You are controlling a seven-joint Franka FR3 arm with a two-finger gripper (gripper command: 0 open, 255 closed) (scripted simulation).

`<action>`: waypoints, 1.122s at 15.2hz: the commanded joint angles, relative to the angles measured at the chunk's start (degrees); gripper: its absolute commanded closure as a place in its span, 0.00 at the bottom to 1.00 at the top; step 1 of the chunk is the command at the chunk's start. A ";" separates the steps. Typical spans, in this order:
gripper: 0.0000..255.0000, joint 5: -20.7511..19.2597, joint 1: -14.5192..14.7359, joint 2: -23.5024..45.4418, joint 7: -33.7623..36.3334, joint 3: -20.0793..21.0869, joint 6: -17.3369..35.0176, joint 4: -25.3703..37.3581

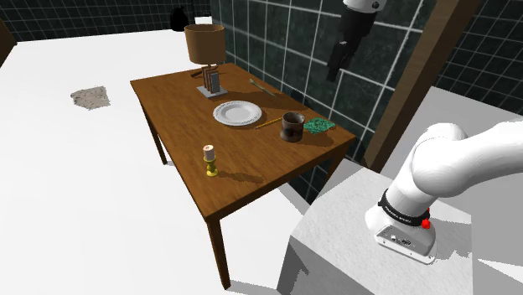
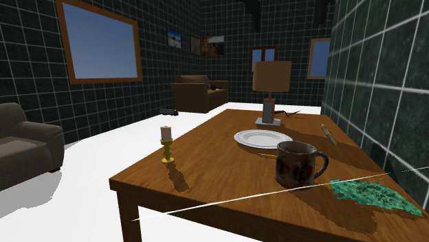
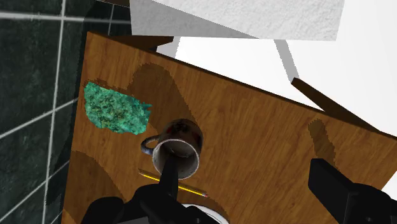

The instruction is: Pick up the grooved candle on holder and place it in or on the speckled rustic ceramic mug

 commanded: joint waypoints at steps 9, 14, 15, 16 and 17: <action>0.00 3.54 1.48 8.48 8.53 6.89 12.57 -3.58; 0.00 4.42 1.81 16.12 13.93 11.37 20.28 -3.24; 0.00 4.42 1.78 17.83 15.05 12.28 21.75 -2.93; 0.00 4.33 1.76 19.60 16.20 13.19 23.20 -2.54; 0.00 4.15 1.70 21.42 17.38 14.09 24.61 -2.07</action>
